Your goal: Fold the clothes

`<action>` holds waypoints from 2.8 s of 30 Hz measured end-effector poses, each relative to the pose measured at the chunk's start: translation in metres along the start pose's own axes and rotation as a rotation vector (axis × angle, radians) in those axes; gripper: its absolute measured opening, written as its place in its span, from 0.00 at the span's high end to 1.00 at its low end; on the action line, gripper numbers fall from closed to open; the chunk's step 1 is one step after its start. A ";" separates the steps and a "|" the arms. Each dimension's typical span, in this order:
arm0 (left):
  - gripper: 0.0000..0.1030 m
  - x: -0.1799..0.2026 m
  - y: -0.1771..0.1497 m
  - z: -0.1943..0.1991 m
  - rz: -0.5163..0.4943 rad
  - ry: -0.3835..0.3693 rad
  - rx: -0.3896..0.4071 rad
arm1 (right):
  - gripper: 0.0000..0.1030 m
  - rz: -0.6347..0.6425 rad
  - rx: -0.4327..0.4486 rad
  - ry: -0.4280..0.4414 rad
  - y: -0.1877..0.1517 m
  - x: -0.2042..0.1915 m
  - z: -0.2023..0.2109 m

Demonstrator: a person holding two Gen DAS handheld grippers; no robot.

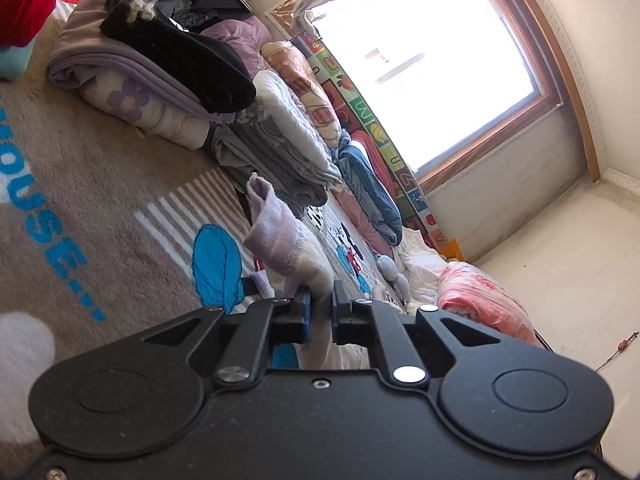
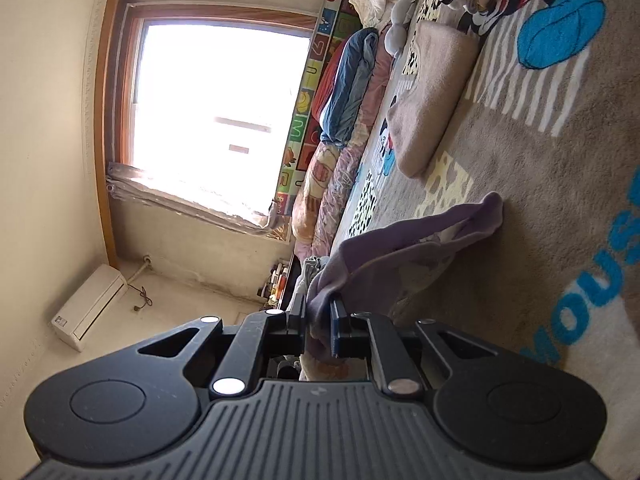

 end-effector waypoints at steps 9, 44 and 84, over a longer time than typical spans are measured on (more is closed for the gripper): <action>0.94 -0.027 -0.048 0.010 -0.079 0.164 -0.124 | 0.95 -0.033 0.056 -0.059 0.010 0.029 0.060; 0.82 -0.043 -0.067 0.003 -0.205 0.490 -0.028 | 0.95 0.097 0.020 -0.235 0.015 0.083 0.086; 0.36 0.034 -0.038 -0.117 -0.367 0.406 -0.180 | 0.41 0.239 -0.114 -0.229 0.083 0.095 0.021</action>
Point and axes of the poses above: each gripper's, at about its wrist camera, not at the fingertips, and z roughly against the way its jaws point, x to its right, y to its top, the point moved 7 cm from there along -z, roughly the way its jaws point, and after that the axes turned 5 degrees about y, right-handed, at the moved point
